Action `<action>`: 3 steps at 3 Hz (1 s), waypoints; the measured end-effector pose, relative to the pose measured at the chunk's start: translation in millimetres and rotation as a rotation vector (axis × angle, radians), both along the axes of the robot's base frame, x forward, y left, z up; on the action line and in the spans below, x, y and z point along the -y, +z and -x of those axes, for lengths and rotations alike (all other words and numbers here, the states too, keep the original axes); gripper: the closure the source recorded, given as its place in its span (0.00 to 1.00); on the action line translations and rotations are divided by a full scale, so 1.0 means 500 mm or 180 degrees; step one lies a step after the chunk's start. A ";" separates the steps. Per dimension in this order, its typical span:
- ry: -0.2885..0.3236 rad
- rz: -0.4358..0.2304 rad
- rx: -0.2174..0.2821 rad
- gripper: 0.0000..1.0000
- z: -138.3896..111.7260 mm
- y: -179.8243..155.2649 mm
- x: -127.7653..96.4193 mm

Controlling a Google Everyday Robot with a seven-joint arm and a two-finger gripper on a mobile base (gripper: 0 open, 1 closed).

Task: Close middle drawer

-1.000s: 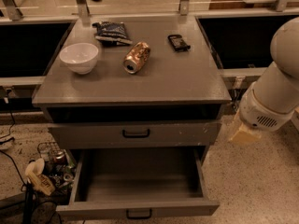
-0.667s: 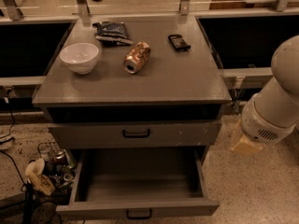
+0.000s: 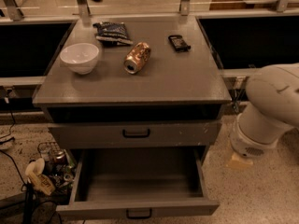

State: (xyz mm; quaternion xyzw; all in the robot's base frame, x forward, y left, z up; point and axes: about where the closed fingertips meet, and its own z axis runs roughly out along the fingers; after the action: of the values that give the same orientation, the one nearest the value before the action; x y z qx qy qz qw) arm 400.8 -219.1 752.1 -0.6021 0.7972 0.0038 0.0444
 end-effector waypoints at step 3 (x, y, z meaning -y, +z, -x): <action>-0.0021 0.0060 -0.0263 1.00 0.050 -0.126 -0.015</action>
Offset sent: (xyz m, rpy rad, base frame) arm 0.0013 0.0033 -0.0225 -0.0304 0.0618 0.0270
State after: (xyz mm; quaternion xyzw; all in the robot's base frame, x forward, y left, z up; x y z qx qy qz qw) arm 375.8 -211.5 688.9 -0.5992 0.8003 0.0211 0.0058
